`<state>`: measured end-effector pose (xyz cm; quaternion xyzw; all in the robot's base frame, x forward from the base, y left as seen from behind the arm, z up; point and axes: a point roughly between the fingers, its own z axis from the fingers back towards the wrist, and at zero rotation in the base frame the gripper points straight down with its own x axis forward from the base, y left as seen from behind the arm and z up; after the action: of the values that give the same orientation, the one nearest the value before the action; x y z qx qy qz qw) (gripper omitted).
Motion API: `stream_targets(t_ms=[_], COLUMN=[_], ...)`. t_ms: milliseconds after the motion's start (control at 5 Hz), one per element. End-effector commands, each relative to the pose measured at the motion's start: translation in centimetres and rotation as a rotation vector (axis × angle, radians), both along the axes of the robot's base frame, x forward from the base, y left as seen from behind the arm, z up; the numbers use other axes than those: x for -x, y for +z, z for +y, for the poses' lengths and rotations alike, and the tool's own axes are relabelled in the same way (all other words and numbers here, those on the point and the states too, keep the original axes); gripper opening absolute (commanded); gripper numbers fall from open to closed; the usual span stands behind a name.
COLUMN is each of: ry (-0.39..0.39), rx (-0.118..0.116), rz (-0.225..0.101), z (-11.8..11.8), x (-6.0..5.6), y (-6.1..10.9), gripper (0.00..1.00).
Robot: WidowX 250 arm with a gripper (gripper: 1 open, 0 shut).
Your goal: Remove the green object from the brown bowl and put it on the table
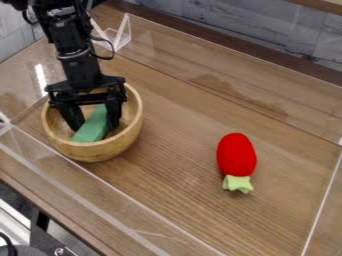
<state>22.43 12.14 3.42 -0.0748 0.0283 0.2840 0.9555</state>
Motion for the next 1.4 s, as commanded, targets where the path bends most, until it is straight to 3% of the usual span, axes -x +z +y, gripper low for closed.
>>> stream_targets(t_ms=[0, 400, 800, 1000, 1200], ry=[-0.007, 0.018, -0.033, -0.078, -0.125], rx=[-0.031, -0.042, -0.045, -0.044, -0.046], rz=[-0.07, -0.079, -0.1, -0.11, -0.12], z=[1.4, 0.1, 0.5, -0.3, -1.2], x=[-1.2, -1.1, -0.5, -0.6, -0.7], y=[1.3, 1.6, 0.3, 0.1, -0.1], gripper=[1.0, 1.0, 1.0, 0.0, 1.0])
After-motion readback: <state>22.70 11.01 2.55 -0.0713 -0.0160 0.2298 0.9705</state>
